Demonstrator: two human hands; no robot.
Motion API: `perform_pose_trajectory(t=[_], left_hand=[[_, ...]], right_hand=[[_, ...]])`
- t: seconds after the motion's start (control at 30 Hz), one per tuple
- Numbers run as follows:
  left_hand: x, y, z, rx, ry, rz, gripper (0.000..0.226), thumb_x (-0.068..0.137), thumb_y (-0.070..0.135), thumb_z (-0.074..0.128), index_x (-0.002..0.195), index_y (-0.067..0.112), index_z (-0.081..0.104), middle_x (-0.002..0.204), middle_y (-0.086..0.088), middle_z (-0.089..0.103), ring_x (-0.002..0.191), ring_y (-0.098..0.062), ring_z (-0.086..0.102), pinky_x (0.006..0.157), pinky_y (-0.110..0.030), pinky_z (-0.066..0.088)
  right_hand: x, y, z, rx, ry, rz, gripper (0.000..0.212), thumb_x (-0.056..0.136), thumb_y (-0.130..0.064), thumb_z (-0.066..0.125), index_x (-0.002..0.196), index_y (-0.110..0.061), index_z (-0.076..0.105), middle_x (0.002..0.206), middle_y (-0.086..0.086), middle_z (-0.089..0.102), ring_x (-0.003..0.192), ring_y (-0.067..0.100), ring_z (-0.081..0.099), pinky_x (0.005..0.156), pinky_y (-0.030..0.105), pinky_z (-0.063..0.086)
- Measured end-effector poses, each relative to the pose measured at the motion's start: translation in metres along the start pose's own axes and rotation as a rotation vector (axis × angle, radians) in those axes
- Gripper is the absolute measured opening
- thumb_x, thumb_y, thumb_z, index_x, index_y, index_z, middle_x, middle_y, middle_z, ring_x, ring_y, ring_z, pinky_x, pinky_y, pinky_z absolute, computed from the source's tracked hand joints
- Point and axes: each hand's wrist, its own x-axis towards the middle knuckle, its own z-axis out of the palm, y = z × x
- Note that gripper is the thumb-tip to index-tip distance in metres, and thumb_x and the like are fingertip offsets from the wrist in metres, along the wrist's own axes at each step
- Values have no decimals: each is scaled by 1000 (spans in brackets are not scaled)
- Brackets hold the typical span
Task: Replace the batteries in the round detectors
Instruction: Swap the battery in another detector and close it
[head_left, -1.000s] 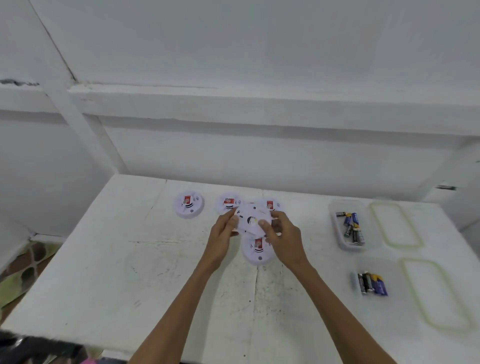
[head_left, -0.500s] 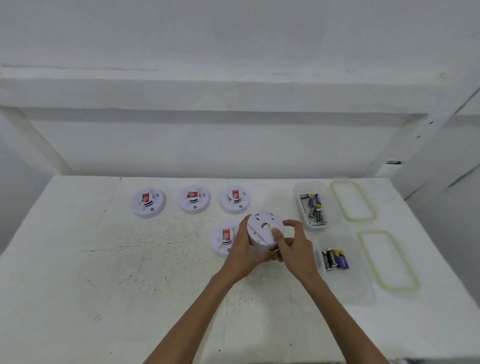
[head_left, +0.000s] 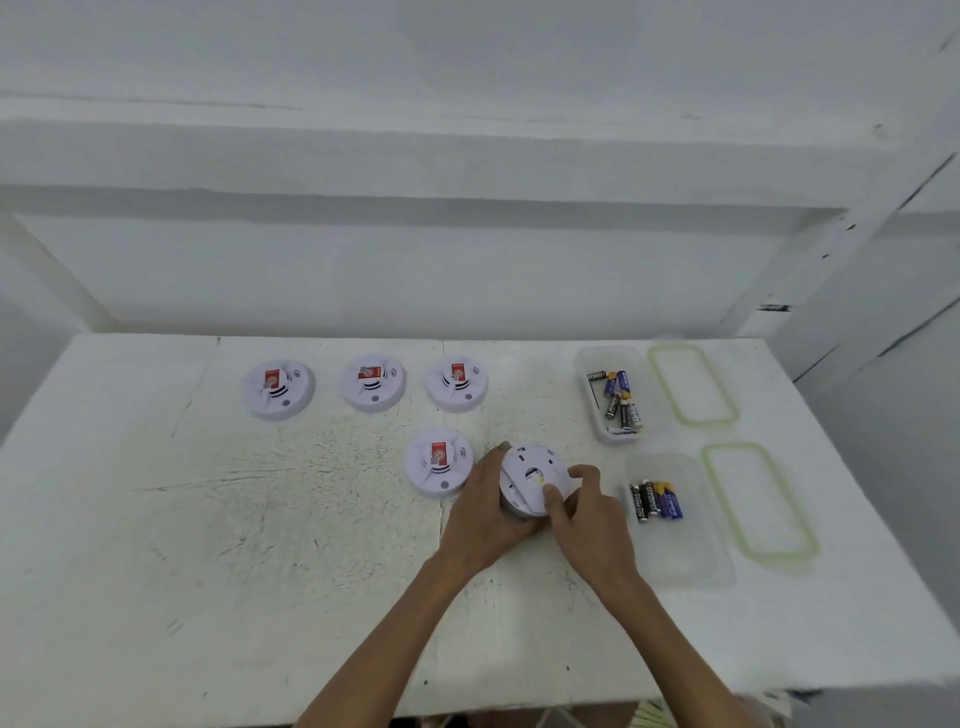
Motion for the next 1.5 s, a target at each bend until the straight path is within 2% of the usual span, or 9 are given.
perform_pose_trajectory(t=[0.17,0.37,0.53,0.63,0.77,0.93,1.13,1.33,1.5], left_hand=[[-4,2,-1,36,18,-15,101,70,51,91,153,25,39,148,20,46,138,7,41,111,-9,32],[-6,13,-7,39,23,8,77,76,36,88,142,33,48,139,18,57,128,5,52,111,-26,47],[-10,17,-11,14,32,-1,91,74,36,92,139,51,30,144,23,48,133,4,45,110,-8,35],[-12,18,-11,16,40,11,88,73,42,88,134,59,27,153,9,49,143,-9,44,118,-30,39],[-12,17,-11,-2,20,-10,89,71,46,85,138,55,29,144,20,48,137,-1,45,117,-28,40],[-11,7,-9,3,-26,-56,116,69,67,83,161,26,24,160,9,44,147,-7,41,118,-40,43],[-10,3,-9,-18,-8,-59,114,70,59,89,160,22,28,157,11,48,145,-4,44,118,-36,43],[-10,10,-11,60,-15,14,90,68,59,88,144,37,45,140,14,59,130,-6,58,104,-38,55],[-11,5,-11,156,6,121,102,73,57,79,153,8,38,153,-5,42,141,-16,44,111,-31,49]], right_hand=[[0,-3,3,13,75,-34,48,95,-37,62,135,-14,47,124,5,53,109,20,55,81,26,43],[4,-5,13,52,47,-81,66,75,-52,78,129,-26,51,137,-5,37,123,16,41,82,24,46],[11,-3,12,136,36,-107,64,70,-38,86,125,-20,58,143,-3,41,130,18,39,92,15,36],[13,-1,12,155,35,-138,62,69,-35,88,122,-19,60,143,-5,46,130,15,38,92,8,30],[13,-3,10,194,18,-149,66,67,-38,79,127,-18,59,138,-5,53,126,13,41,99,28,41],[12,0,5,270,-51,-129,63,71,-23,81,126,-25,52,133,-11,50,124,12,42,91,18,41],[19,-19,-7,207,-10,-123,28,82,-16,74,107,-23,63,110,-9,59,109,16,46,78,9,34],[27,-25,-27,420,-4,-52,20,88,-21,75,104,-24,61,89,-8,73,75,4,69,60,19,55],[35,-24,-33,469,94,33,32,91,-20,72,119,-23,56,96,-9,70,77,2,69,65,27,61]])
